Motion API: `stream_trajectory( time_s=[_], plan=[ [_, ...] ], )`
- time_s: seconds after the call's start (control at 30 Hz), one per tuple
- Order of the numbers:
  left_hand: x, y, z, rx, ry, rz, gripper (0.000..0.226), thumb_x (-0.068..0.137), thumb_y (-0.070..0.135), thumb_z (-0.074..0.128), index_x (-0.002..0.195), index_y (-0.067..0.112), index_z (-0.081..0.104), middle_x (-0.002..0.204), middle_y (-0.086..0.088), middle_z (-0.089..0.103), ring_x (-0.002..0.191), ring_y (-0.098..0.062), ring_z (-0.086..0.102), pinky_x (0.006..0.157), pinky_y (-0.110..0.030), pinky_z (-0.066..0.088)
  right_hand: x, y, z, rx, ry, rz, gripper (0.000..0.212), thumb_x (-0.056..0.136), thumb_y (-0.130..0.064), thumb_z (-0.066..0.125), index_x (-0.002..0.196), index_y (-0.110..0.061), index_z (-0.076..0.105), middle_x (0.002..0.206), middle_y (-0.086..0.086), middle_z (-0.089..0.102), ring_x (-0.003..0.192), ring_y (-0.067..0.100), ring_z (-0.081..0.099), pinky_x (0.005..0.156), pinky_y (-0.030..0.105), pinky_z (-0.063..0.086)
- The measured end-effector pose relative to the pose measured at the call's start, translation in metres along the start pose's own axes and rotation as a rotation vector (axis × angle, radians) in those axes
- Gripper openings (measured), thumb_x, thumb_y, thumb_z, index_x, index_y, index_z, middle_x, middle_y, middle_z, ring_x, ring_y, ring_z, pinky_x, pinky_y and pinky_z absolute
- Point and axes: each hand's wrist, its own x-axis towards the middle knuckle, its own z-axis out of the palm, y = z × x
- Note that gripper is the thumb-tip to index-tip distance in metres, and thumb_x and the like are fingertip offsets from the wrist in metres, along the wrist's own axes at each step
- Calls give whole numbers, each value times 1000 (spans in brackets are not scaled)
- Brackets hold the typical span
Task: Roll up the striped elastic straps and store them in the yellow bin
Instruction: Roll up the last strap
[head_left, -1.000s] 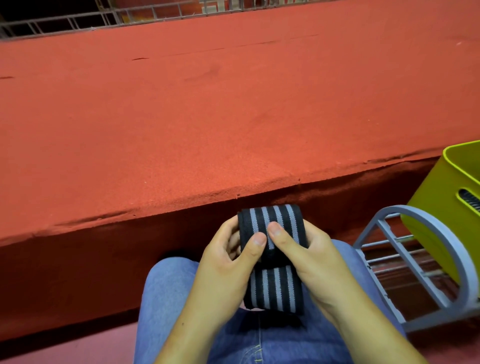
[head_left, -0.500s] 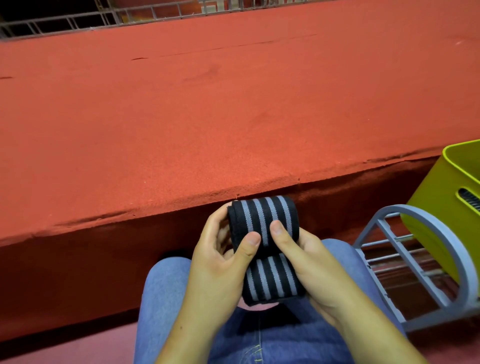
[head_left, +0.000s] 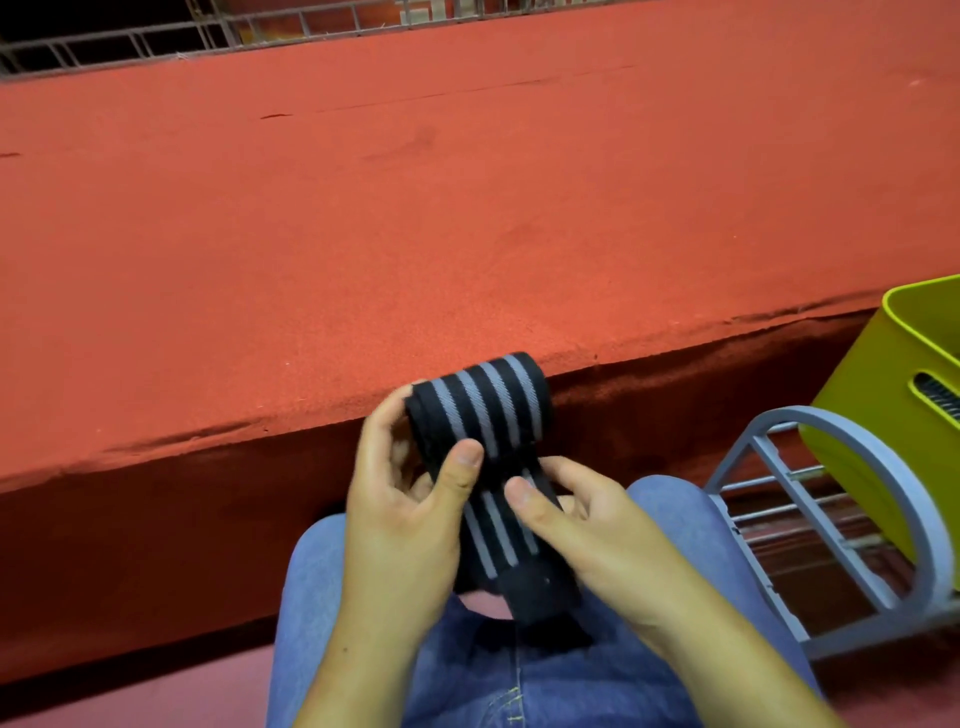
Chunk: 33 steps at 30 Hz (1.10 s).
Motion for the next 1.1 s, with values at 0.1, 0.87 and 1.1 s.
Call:
stream_trajectory(
  time_s=[0.1, 0.87, 1.1],
  plan=[
    [6, 3, -6, -21, 38, 16, 50, 87, 22, 72, 134, 21, 56, 123, -2, 72, 115, -12, 69, 91, -19, 53, 1, -2, 0, 10, 58, -42, 54, 82, -67, 75, 113, -23, 73, 82, 0, 79, 68, 9, 69, 60, 30, 53],
    [-7, 2, 4, -65, -166, -75, 55, 81, 11, 77, 130, 29, 59, 122, 7, 71, 116, -11, 68, 92, -18, 54, -2, -12, 0, 188, 30, -9, 63, 82, -70, 68, 124, -23, 73, 120, 11, 79, 112, 30, 76, 99, 58, 57],
    [-8, -2, 2, -21, -266, -60, 61, 87, -11, 72, 119, 40, 64, 124, 6, 68, 118, -16, 67, 96, -26, 55, -6, -17, 2, 342, 8, 34, 74, 80, -67, 69, 134, -16, 66, 122, 14, 78, 112, 32, 76, 87, 50, 63]
  ],
)
